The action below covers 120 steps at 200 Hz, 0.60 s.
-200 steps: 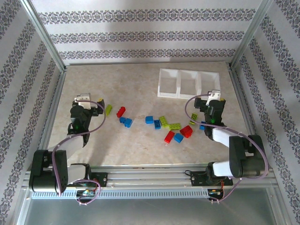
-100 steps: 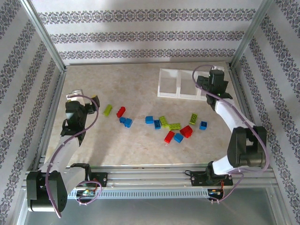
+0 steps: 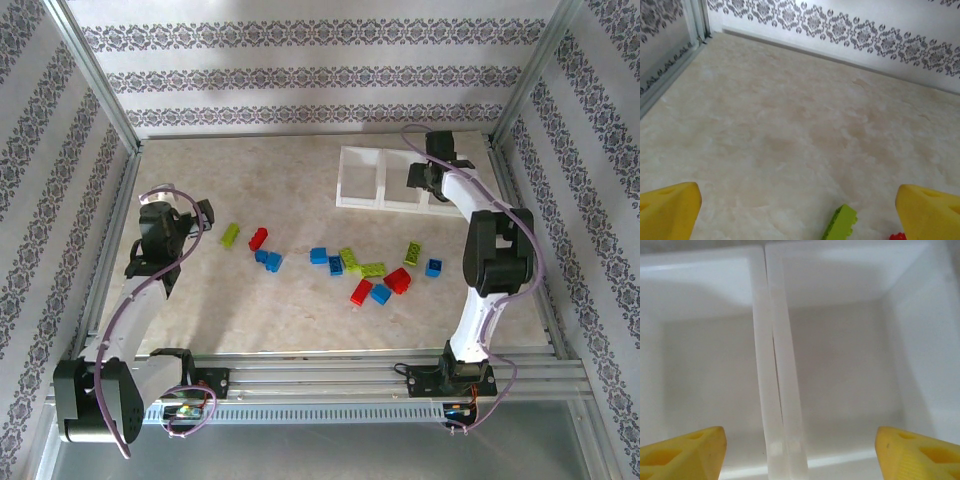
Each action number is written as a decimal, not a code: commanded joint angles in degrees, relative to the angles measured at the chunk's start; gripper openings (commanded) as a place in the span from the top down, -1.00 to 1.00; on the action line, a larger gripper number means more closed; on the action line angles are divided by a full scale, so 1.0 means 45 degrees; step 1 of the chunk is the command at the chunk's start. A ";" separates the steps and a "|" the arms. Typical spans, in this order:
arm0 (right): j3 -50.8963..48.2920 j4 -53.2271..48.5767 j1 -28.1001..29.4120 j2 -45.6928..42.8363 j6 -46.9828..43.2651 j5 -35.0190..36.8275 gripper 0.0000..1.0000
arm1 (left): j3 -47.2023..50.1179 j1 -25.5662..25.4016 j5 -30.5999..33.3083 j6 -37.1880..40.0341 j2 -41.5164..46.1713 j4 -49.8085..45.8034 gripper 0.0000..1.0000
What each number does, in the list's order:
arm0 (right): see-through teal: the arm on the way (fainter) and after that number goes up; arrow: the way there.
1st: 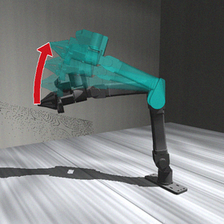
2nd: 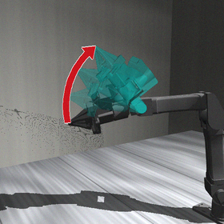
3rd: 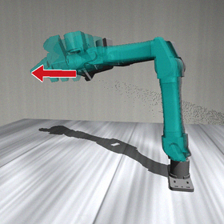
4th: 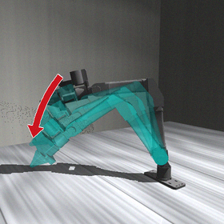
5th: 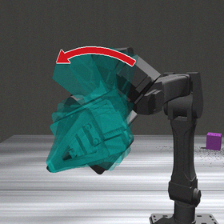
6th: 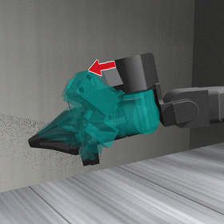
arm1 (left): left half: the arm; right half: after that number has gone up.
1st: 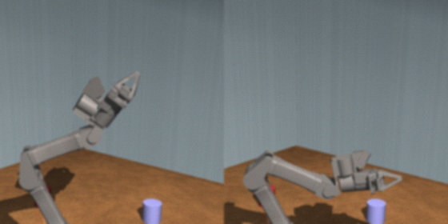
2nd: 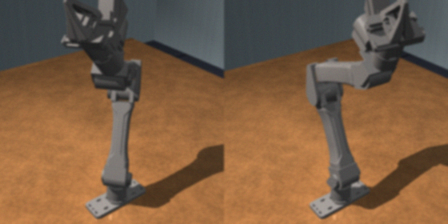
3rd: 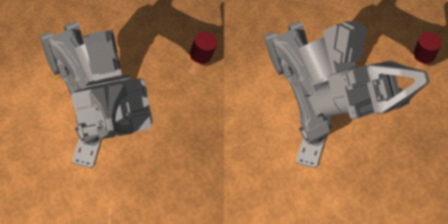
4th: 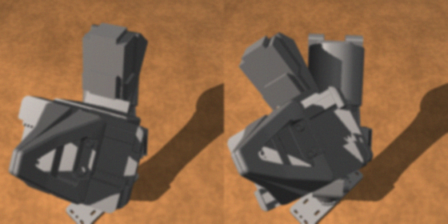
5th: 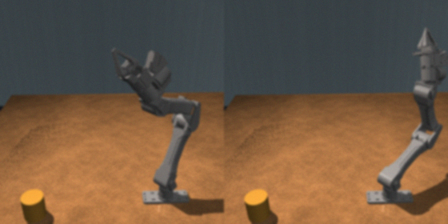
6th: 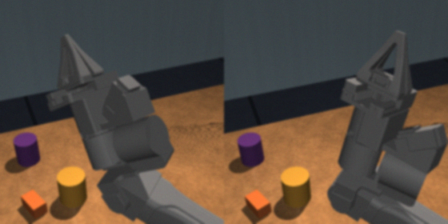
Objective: Sort the legos into containers by color
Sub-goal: Move the container to the top-center of the table.
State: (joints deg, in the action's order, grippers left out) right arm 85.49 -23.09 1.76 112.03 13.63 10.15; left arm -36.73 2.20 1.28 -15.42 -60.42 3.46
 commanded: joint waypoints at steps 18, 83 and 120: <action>0.0819 -0.0670 0.0117 0.0752 0.0183 -0.0753 -0.34 | -0.0151 -0.0076 -0.0587 -0.0701 -0.0034 -0.0391 -0.99; 0.1056 -0.0884 0.0248 0.1325 -0.0092 -0.1614 0.22 | -0.0157 -0.0078 -0.0732 -0.0937 -0.0187 -0.0420 -0.99; 0.0533 -0.0903 0.0683 0.1000 -0.0291 -0.1714 0.41 | -0.0197 -0.0078 -0.0980 -0.1148 -0.0110 -0.0327 -0.99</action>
State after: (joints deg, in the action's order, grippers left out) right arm 88.75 -25.98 2.55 117.43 13.15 4.38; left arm -36.75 2.22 -1.78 -18.81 -61.19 2.79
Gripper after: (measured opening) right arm 0.310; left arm 0.996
